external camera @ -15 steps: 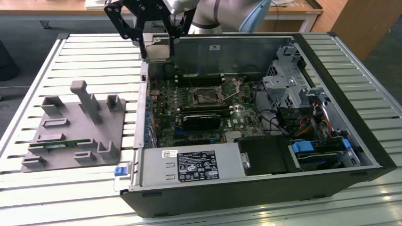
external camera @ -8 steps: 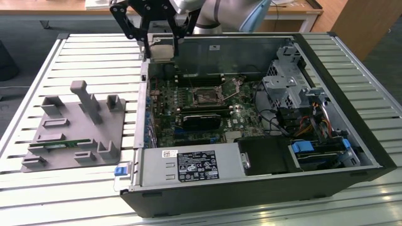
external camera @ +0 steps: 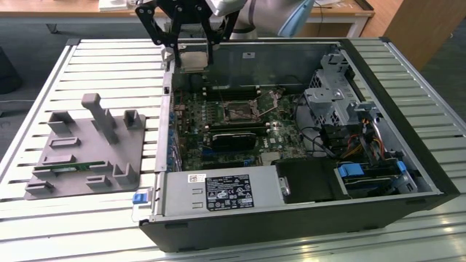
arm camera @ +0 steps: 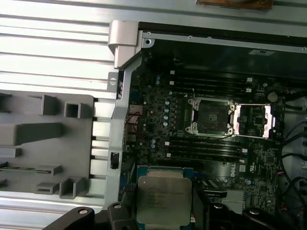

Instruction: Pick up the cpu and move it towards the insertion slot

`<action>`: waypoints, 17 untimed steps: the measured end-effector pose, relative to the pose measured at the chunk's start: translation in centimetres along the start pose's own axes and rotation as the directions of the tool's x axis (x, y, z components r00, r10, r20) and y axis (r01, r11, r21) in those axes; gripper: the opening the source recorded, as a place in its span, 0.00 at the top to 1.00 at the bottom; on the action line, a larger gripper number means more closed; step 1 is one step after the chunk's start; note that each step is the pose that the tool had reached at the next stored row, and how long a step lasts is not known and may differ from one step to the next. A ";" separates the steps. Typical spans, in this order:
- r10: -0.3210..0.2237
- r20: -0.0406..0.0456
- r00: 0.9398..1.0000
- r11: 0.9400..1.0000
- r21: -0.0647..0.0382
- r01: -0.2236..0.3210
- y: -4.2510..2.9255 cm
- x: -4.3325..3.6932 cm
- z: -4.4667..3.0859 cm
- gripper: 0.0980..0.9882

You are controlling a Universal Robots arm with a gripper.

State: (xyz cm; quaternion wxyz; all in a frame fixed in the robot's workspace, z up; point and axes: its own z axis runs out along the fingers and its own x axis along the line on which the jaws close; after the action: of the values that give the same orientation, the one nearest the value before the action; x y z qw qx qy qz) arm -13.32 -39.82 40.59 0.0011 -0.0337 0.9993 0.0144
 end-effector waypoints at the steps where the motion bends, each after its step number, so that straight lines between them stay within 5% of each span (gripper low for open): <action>1: 0.000 0.000 1.000 1.000 0.000 0.000 -0.01 -0.12 0.00 0.49; 17: 0.000 0.000 1.000 1.000 0.000 0.000 -0.15 -2.28 0.00 0.49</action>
State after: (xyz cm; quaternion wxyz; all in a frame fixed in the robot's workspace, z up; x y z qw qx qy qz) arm -11.04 -39.82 40.59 0.0011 -0.0337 0.9993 0.0145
